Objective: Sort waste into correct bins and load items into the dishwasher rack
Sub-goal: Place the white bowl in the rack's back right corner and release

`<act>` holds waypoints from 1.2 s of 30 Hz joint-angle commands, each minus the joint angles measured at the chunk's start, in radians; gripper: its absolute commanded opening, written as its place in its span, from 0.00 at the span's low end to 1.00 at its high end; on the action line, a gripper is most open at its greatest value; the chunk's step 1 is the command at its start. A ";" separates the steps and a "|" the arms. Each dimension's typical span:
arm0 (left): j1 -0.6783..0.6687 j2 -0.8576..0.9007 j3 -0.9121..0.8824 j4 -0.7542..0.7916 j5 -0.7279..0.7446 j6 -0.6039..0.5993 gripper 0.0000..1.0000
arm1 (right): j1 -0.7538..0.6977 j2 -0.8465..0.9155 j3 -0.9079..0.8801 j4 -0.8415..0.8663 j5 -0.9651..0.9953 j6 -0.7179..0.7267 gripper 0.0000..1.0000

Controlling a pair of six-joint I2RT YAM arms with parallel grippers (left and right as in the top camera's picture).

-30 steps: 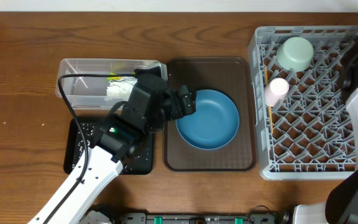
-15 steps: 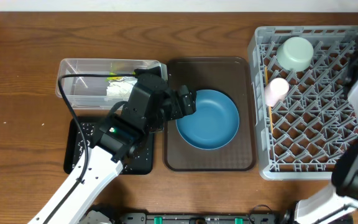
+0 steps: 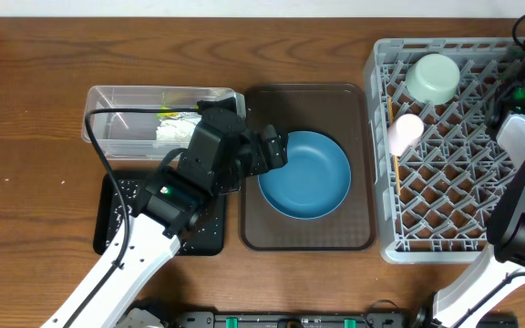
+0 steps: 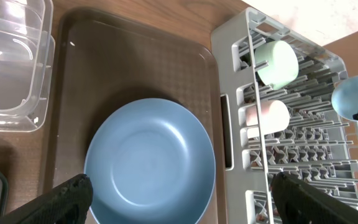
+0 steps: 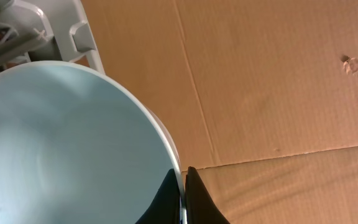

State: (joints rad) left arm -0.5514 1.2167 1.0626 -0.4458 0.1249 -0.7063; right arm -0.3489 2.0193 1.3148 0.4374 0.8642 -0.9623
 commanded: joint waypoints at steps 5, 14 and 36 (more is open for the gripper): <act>0.002 0.002 0.000 -0.002 -0.005 0.006 0.95 | 0.059 0.031 0.003 -0.069 -0.035 0.014 0.01; 0.002 0.002 0.000 -0.002 -0.005 0.006 0.95 | 0.135 0.031 0.003 -0.189 -0.035 0.090 0.15; 0.002 0.002 0.000 -0.002 -0.005 0.006 0.95 | 0.306 0.019 0.003 -0.277 -0.109 0.275 0.99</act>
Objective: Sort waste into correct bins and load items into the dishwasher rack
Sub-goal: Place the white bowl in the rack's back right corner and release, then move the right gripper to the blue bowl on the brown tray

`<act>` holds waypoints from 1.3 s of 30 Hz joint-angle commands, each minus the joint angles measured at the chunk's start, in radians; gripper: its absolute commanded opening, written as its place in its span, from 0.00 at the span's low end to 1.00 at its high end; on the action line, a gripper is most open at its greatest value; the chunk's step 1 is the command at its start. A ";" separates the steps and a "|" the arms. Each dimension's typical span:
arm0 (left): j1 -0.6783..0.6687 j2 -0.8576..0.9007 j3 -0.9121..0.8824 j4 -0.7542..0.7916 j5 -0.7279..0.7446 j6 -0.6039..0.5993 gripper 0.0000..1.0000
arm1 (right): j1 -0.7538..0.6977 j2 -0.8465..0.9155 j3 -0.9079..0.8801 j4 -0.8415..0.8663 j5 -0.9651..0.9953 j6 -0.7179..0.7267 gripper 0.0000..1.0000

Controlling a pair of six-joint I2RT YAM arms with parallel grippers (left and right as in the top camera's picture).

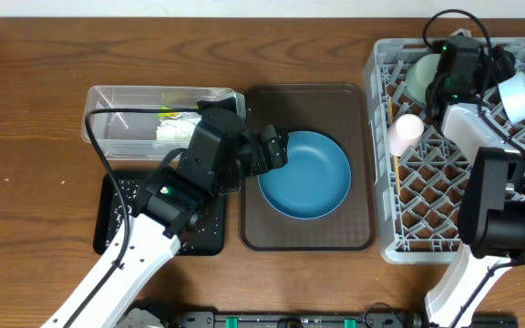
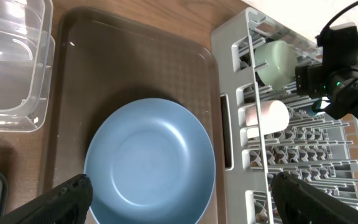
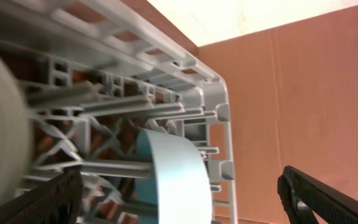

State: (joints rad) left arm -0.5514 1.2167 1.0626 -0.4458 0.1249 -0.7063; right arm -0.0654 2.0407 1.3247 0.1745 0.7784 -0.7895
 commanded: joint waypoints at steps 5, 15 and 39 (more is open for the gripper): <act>0.002 0.002 0.000 -0.002 -0.005 0.006 0.95 | 0.029 -0.067 -0.007 -0.125 -0.097 0.301 0.99; 0.002 0.002 0.000 -0.002 -0.005 0.006 0.95 | 0.029 -0.325 -0.006 -0.308 -0.369 0.528 0.99; 0.002 0.002 0.000 -0.002 -0.005 0.006 0.95 | 0.101 -0.484 -0.007 -0.998 -1.194 0.912 0.97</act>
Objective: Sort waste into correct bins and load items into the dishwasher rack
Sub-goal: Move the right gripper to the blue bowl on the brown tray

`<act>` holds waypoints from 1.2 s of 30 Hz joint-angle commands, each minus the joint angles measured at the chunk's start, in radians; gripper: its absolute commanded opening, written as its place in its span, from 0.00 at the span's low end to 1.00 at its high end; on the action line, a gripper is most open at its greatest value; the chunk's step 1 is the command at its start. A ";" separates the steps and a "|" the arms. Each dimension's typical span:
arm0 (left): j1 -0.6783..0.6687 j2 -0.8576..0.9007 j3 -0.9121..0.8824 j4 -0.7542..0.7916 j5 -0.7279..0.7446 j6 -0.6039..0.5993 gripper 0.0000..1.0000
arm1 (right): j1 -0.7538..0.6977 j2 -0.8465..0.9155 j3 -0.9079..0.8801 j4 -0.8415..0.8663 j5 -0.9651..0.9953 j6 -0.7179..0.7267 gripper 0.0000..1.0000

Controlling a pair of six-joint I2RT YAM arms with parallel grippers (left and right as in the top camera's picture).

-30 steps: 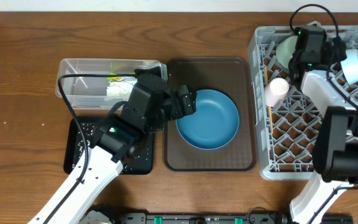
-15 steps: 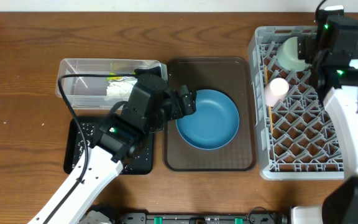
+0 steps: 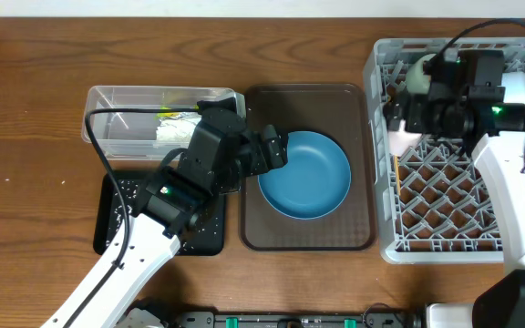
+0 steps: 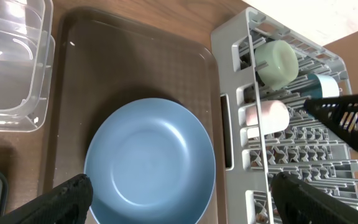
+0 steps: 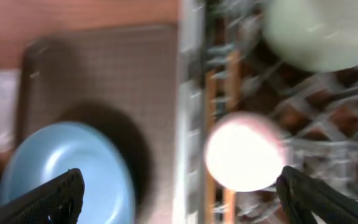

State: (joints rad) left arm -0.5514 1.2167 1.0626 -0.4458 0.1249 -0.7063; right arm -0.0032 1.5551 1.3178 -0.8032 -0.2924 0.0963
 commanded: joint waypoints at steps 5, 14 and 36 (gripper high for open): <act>0.002 0.002 0.000 -0.002 -0.005 0.005 0.95 | 0.143 0.002 -0.006 -0.071 -0.124 -0.022 0.97; 0.076 -0.019 0.000 -0.001 -0.229 0.006 0.95 | 0.358 0.002 -0.121 -0.004 -0.097 -0.093 0.98; 0.476 -0.093 0.000 -0.307 -0.320 0.006 0.95 | 0.760 0.002 -0.267 0.214 0.069 -0.243 0.82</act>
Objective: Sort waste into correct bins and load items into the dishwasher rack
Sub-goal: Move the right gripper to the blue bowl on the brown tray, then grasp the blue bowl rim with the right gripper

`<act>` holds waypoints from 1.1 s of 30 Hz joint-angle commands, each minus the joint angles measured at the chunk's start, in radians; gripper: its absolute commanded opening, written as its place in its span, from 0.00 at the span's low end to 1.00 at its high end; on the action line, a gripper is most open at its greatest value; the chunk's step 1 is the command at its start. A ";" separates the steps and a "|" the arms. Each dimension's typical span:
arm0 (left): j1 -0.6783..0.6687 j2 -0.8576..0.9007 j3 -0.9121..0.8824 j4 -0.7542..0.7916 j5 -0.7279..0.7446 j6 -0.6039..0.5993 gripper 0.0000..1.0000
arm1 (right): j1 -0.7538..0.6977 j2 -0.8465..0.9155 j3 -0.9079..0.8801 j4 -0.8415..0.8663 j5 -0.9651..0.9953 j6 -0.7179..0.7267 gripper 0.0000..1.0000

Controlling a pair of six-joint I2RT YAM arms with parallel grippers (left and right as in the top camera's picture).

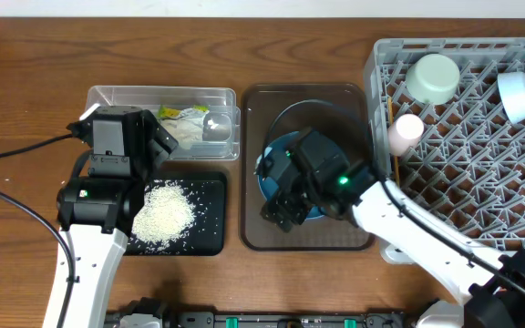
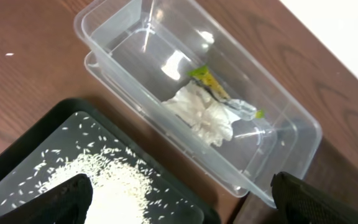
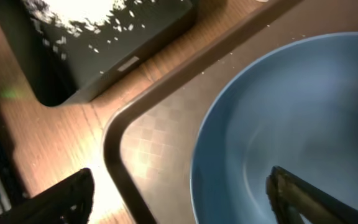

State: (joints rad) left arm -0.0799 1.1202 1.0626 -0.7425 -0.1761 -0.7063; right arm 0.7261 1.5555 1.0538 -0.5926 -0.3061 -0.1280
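A blue plate (image 3: 303, 112) lies on the brown tray (image 1: 354, 109), mostly hidden in the overhead view by my right arm. My right gripper (image 3: 179, 202) hangs open low over the plate's left rim, with nothing between its fingers. Open as well, my left gripper (image 2: 182, 208) hovers over the clear bin (image 2: 123, 37) and the black tray (image 1: 208, 237). The bin holds crumpled tissue (image 2: 201, 115) and a yellow-green wrapper (image 2: 211, 83). The black tray holds a pile of rice (image 1: 160, 214). In the grey rack (image 1: 463, 182) sit a green cup (image 1: 433, 77), a pink cup (image 1: 406, 129) and a pale blue bowl (image 1: 516, 96).
The brown tray stands between the bins and the rack, close against both. A black cable (image 1: 12, 150) runs across the wooden table at the left. The rack reaches the table's right edge.
My right gripper has left the rack by the pink cup and is now low over the blue plate's left rim. My left gripper has moved from over the plate to over the clear bin and black tray.
First my right gripper was shut on the pale blue bowl beyond the rack's far corner. Then the bowl stood in the rack and the gripper was open. Then it was over the pink cup, now at the plate. My left gripper stayed open over the plate, then shifted left.
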 commanded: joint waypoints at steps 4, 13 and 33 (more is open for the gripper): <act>0.005 0.004 0.000 -0.012 -0.020 0.006 0.95 | 0.071 0.014 -0.003 0.028 0.086 -0.019 0.61; 0.005 0.004 0.000 -0.012 -0.020 0.006 0.95 | 0.133 0.106 -0.003 0.063 0.213 -0.019 0.48; 0.005 0.004 0.000 -0.012 -0.020 0.006 0.95 | 0.132 0.158 -0.003 0.061 0.257 -0.019 0.25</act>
State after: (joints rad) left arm -0.0799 1.1206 1.0626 -0.7525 -0.1764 -0.7063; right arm 0.8532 1.7115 1.0515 -0.5297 -0.0639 -0.1436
